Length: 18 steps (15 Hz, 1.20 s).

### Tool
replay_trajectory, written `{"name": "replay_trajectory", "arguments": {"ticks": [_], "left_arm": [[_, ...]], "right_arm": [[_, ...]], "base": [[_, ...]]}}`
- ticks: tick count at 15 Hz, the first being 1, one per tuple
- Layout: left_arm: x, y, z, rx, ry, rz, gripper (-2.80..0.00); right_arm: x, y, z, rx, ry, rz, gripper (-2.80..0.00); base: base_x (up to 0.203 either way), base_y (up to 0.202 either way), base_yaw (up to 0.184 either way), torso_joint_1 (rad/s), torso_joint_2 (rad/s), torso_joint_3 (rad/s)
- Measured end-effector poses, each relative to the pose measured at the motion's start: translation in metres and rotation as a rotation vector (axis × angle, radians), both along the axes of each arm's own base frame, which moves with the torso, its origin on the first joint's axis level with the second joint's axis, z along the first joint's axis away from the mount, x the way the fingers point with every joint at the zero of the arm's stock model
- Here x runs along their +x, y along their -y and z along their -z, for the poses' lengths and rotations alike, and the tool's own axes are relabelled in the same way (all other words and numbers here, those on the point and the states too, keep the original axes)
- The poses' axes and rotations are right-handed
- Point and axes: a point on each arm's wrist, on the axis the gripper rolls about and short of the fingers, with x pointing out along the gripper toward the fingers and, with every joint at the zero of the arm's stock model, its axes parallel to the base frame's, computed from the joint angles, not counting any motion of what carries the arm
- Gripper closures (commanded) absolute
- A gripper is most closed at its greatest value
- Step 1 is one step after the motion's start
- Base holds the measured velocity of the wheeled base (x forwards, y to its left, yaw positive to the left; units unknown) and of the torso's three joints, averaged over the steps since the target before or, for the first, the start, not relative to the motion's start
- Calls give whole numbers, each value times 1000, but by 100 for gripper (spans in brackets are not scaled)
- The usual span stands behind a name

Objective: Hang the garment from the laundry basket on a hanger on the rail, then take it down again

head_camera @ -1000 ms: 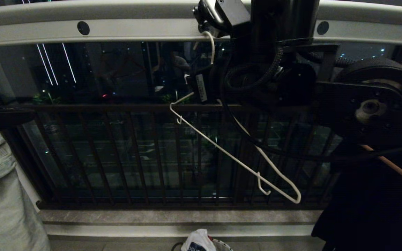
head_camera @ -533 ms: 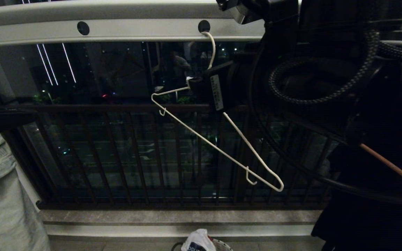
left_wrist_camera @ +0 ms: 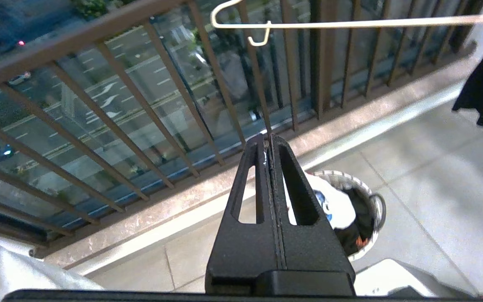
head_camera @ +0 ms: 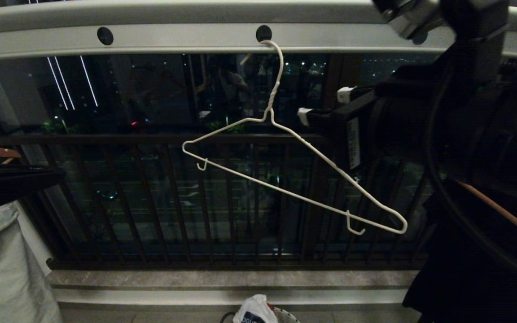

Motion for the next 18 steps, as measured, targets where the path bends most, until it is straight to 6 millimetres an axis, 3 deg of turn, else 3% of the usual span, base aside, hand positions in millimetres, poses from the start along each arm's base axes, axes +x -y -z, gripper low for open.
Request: {"name": "replay_trajectory", "arguments": {"ticks": [2,4,9,13,18], "left_arm": [[-2,-1,1,-8,5,31,0],[-9,-5,2,-24,13,46,0],[-36,-23,28,-137,10,22,0],[-68,-46,34,-197,117,-126,0],[-98,-53,48,-215,211,-357,0]], "right_arm": [[-4,27,-11,31,30,36,0],[-16,52,-8,36,37,51,0],[-43,114,36,4,-16,171,0],[-68,161,52,49,15,339,0],[-118,207,48,120,173,642,0]], "base": [[0,0,0,0,0,0],[0,0,0,0,0,0],[0,0,0,0,0,0],[0,0,0,0,0,0],[0,0,0,0,0,0]]}}
